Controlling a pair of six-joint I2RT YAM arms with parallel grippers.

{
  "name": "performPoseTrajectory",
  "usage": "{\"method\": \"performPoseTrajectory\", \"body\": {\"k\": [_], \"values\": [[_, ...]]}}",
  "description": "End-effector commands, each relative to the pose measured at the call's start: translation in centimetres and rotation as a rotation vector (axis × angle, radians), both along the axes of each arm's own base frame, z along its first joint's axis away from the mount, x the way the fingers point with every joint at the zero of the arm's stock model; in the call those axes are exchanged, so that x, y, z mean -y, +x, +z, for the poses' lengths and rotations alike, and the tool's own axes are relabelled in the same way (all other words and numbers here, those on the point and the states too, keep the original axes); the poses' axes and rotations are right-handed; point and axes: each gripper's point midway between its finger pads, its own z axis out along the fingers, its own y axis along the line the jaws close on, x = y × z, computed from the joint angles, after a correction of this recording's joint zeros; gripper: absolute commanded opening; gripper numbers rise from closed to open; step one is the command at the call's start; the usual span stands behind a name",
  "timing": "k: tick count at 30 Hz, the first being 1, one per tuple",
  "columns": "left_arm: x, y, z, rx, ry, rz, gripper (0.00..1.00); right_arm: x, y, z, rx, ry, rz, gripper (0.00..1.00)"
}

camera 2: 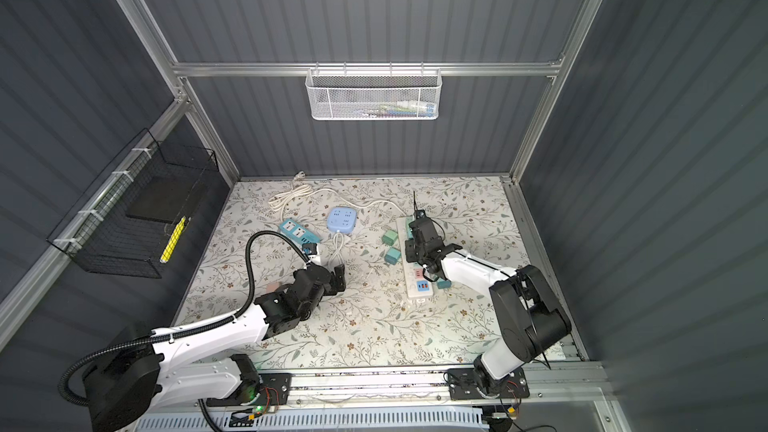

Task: Insert the plug
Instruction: 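Lower the green adapter into the yellow socket, open right gripper, then raise the open right gripper off the plugged green adapter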

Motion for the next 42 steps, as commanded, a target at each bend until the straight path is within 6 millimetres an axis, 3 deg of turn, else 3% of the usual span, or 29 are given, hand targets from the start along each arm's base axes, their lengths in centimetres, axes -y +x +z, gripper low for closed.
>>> {"method": "performPoseTrajectory", "body": {"k": [1, 10, 15, 18, 22, 27, 30, 35, 42], "values": [[-0.7, -0.1, 0.3, 0.026, 0.015, 0.009, 0.93, 0.4, -1.6, -2.9, -0.081, -0.087, -0.01, 0.17], [-1.4, -0.7, -0.2, 0.025, 0.014, 0.01, 0.94, 0.7, -3.1, -6.4, -0.197, -0.099, -0.034, 0.17], [-1.7, -0.8, -0.2, 0.032, 0.025, 0.009, 0.96, 1.0, -3.7, -7.0, -0.228, -0.111, -0.042, 0.21], [-1.6, -0.7, 0.0, 0.036, 0.023, 0.01, 0.96, 0.5, -3.4, -5.4, -0.211, -0.087, -0.033, 0.3], [-1.1, -0.7, 0.4, 0.038, -0.003, -0.007, 0.97, -0.7, -2.6, -1.2, -0.158, -0.018, -0.005, 0.57], [0.6, -1.0, 1.1, 0.027, -0.029, -0.092, 0.98, -1.5, -1.4, 4.7, -0.071, 0.023, 0.031, 0.66], [1.1, -1.2, 1.5, 0.026, -0.038, -0.123, 0.98, -1.6, -0.7, 6.9, -0.034, 0.058, 0.034, 0.68], [0.8, -1.2, 1.9, 0.043, -0.026, -0.126, 0.99, -0.8, 0.4, 6.5, -0.051, 0.029, 0.008, 0.67], [0.1, -1.4, 2.0, 0.055, -0.004, -0.123, 1.0, 0.5, 1.3, 3.7, -0.094, 0.027, -0.058, 0.65]]}}
